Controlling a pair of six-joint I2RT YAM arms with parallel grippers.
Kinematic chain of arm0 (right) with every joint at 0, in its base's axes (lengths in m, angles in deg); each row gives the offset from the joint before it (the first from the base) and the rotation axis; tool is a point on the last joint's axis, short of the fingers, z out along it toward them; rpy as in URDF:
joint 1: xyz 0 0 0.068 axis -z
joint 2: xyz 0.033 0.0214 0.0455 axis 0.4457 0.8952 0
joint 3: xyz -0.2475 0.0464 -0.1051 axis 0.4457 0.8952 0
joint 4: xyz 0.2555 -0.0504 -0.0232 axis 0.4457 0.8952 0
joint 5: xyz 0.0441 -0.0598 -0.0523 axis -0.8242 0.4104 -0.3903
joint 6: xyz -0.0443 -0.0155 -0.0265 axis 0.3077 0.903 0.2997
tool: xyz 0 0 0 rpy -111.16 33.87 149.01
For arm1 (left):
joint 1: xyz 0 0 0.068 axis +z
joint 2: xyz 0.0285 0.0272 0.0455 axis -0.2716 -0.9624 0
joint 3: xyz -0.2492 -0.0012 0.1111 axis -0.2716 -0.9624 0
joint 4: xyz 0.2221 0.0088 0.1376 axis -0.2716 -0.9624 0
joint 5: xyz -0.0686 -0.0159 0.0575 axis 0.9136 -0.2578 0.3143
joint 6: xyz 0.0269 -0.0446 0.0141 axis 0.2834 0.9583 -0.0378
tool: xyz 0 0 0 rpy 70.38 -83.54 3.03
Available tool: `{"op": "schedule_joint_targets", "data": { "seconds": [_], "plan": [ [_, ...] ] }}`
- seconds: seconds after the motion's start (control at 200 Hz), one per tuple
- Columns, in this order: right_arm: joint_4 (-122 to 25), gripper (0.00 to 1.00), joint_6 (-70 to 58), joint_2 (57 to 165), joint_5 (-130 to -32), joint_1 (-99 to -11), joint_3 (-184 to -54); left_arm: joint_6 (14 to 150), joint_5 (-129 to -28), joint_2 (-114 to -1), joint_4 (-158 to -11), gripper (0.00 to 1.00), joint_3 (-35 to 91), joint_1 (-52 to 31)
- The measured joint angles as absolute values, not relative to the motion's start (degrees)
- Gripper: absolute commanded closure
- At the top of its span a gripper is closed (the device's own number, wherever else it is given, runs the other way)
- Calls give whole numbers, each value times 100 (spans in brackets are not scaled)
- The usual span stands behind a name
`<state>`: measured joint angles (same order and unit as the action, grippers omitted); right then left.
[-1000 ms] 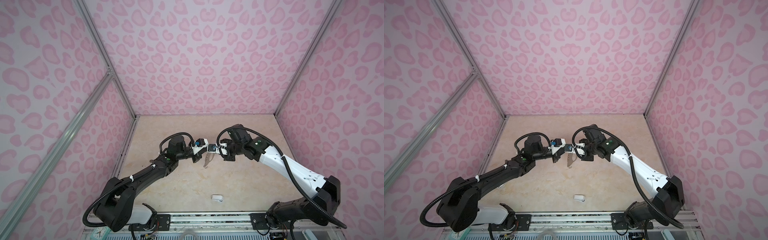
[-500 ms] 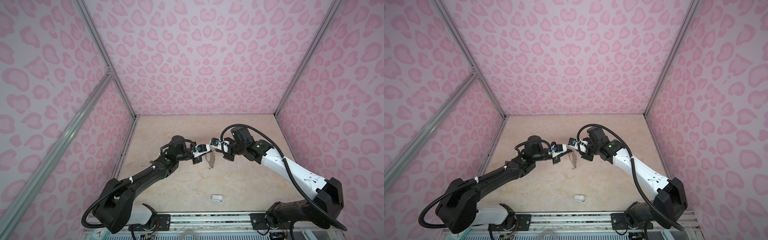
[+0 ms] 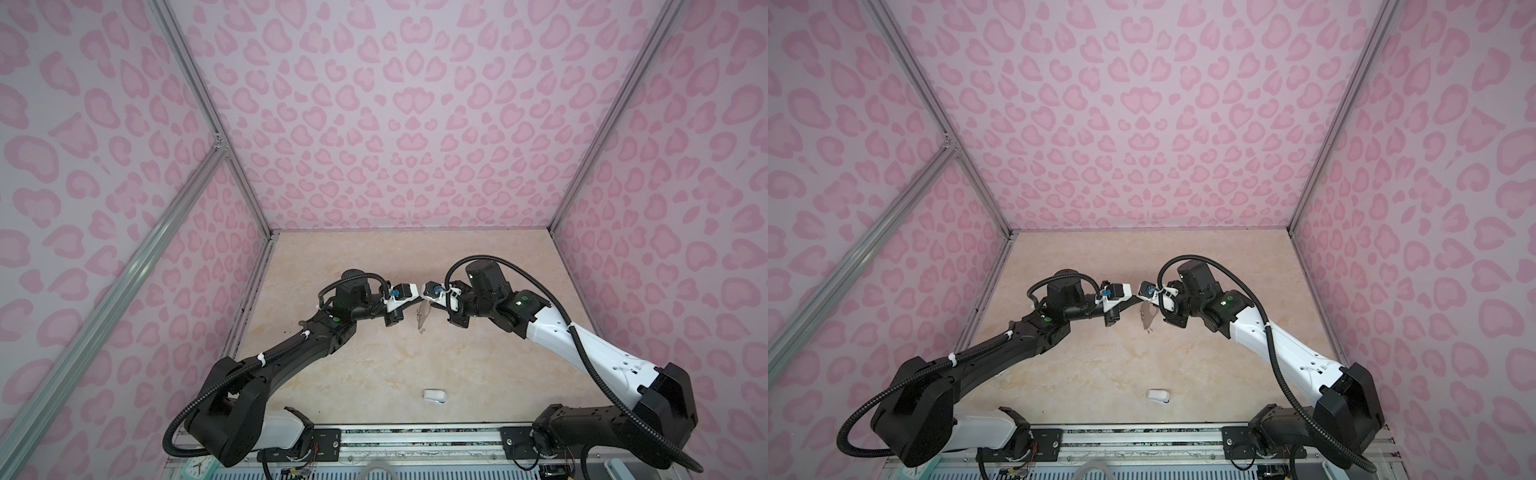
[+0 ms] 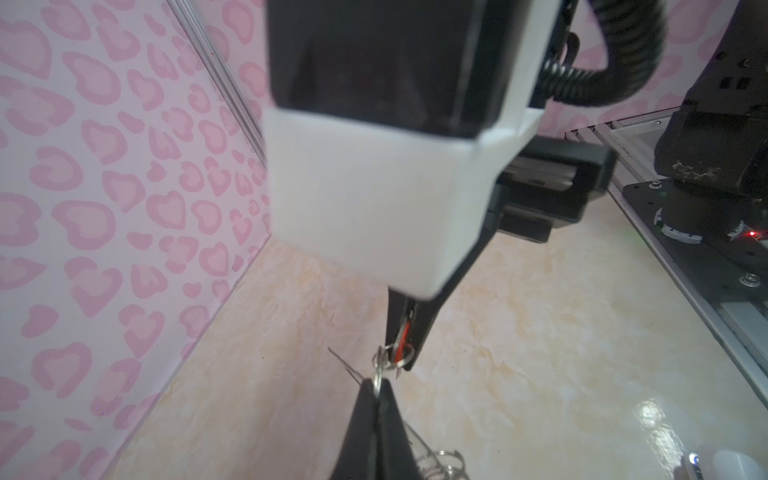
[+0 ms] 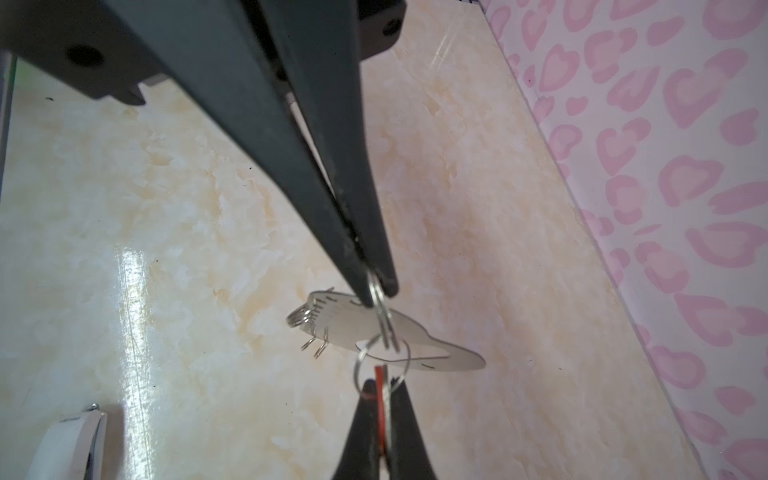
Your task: Put the keys on the keyring
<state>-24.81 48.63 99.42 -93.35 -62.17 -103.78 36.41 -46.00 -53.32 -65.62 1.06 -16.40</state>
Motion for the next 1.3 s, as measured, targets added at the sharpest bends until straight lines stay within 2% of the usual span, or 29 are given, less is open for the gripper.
{"op": "schedule_joint_targets", "data": {
  "seconds": [0.865, 1.3],
  "plan": [
    [-2918, 100, 4673, 9791, -9331, -6294, -10277, 3794, -4539, -5352, -6407, 97, 106, -1649],
    [-2614, 100, 4675, 9977, -9307, -6283, -10657, 3706, -4753, -5437, -6413, 97, 106, -1658]
  ]
}}
